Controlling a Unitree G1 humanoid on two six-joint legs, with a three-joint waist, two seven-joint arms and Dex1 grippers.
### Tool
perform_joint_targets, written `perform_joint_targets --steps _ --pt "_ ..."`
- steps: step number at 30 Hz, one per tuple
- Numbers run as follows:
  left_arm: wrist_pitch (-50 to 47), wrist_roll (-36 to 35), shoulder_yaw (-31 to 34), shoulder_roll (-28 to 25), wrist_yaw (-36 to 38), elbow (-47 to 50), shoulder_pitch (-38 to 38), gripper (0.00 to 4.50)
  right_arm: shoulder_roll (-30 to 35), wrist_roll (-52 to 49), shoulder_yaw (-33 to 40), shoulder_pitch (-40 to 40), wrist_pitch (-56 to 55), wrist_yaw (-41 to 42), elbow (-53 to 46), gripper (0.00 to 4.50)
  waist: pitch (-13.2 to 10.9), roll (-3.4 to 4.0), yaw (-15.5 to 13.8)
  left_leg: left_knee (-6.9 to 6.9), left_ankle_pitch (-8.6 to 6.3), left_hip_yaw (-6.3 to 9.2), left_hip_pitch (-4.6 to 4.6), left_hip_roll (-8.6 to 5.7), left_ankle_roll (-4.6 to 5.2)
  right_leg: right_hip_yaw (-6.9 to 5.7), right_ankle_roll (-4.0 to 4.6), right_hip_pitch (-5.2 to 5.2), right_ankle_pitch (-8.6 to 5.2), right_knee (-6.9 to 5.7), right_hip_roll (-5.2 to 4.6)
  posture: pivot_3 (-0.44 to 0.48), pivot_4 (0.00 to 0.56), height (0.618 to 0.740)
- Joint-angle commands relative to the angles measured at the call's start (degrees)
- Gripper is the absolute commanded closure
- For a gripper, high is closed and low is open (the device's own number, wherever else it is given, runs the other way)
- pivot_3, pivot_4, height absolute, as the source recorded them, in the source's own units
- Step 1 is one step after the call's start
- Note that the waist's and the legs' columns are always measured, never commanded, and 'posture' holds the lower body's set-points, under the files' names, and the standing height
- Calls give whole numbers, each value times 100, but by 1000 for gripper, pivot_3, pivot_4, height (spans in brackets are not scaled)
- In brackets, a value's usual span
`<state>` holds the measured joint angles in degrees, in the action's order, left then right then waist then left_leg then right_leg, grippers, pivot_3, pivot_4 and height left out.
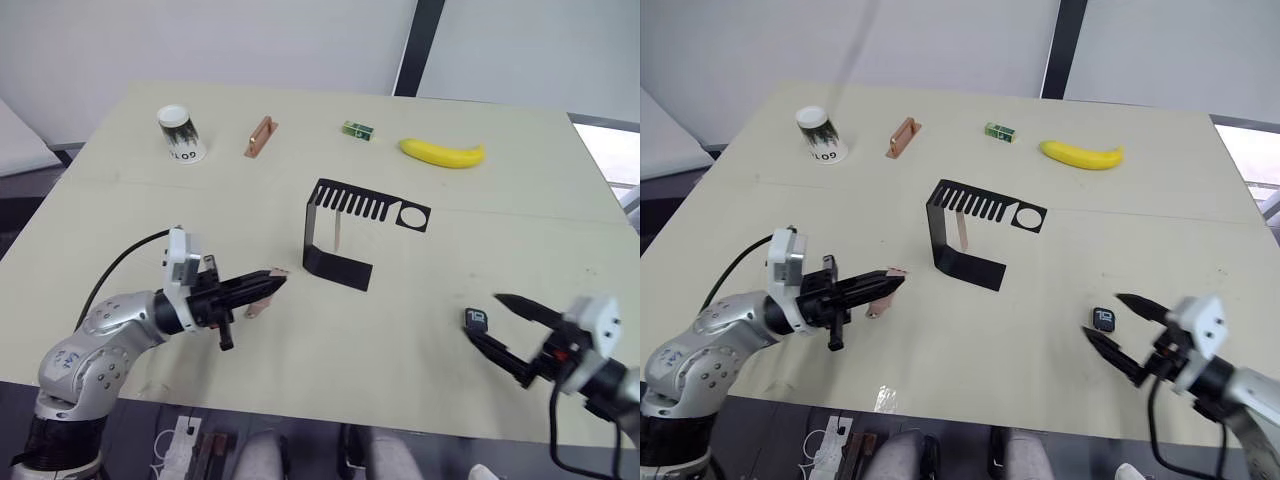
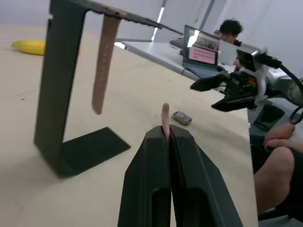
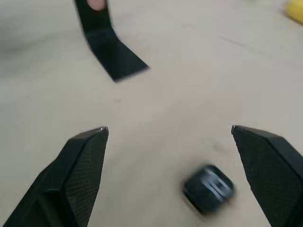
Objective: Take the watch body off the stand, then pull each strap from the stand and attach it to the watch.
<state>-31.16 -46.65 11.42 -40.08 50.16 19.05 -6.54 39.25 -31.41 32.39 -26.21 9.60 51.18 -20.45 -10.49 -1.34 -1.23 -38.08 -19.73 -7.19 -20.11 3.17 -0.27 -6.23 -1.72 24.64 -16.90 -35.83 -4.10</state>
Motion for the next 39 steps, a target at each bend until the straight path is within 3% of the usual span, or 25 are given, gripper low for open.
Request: perform_joint_targets --steps 1,8,15,23,30,39 --pt "480 362 482 -217 296 -346 277 4500 -160 330 795 -390 -868 178 664 81 -1 1 6 1 0 0 0 4 0 -1 1 0 0 1 2 0 150 740" --pt "939 752 1075 -182 92 -935 442 4500 -434 453 1547 -983 -1485 42 1799 81 -3 6 9 4 -15 -1 2 8 6 4 2 -1 -1 1 -1 0 150 740" --pt "960 863 1057 -76 -69 -794 415 4500 -864 374 1571 -915 -1407 -402 1803 81 -3 10 23 5 -18 -4 8 10 1 9 3 -2 -2 -5 -6 0 150 740" --pt "944 979 598 64 -107 -275 107 4500 -1194 360 875 -384 -526 -1375 363 81 2 28 119 6 -14 -4 14 10 -11 11 5 0 -3 -24 -8 0 150 740" --pt "656 707 138 135 -39 212 -565 4500 -1508 437 24 0 1175 -2979 -1516 81 5 34 132 6 -11 -7 23 8 -16 13 5 -1 -3 -35 -7 0 150 740" --pt "508 584 -689 247 460 747 -843 4500 -2498 810 -1285 91 2511 -4748 -3298 81 5 33 138 4 -4 -7 23 8 -25 18 8 0 -5 -40 -2 0 150 740"
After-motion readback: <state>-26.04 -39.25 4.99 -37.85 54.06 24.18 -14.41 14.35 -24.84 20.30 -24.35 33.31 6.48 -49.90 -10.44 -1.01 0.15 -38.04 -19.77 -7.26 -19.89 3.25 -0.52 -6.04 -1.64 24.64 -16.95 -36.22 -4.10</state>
